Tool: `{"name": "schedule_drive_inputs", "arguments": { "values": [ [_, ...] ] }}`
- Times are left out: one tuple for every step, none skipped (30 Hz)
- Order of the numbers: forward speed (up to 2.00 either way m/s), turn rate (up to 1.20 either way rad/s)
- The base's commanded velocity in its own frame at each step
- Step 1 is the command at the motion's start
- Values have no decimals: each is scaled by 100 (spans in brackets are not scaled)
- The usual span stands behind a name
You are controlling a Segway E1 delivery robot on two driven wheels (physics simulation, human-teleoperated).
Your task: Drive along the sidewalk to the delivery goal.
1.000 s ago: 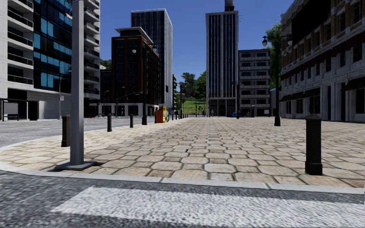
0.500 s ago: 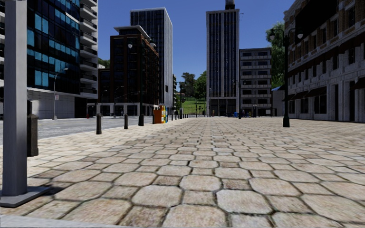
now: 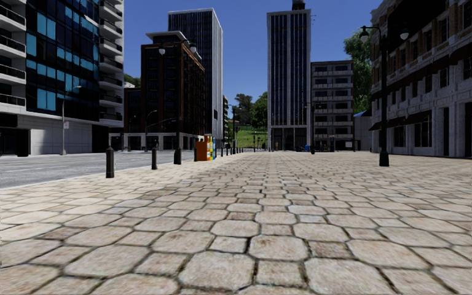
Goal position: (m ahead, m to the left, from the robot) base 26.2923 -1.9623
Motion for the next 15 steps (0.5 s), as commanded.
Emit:
{"name": "schedule_drive_inputs", "arguments": {
  "values": [
    [200, 0],
    [200, 0],
    [200, 0],
    [200, 0],
    [200, 0],
    [200, 0],
    [200, 0],
    [200, 0],
    [200, 0],
    [200, 0],
    [200, 0],
    [200, 0],
    [200, 0],
    [200, 0],
    [200, 0]
  ]
}}
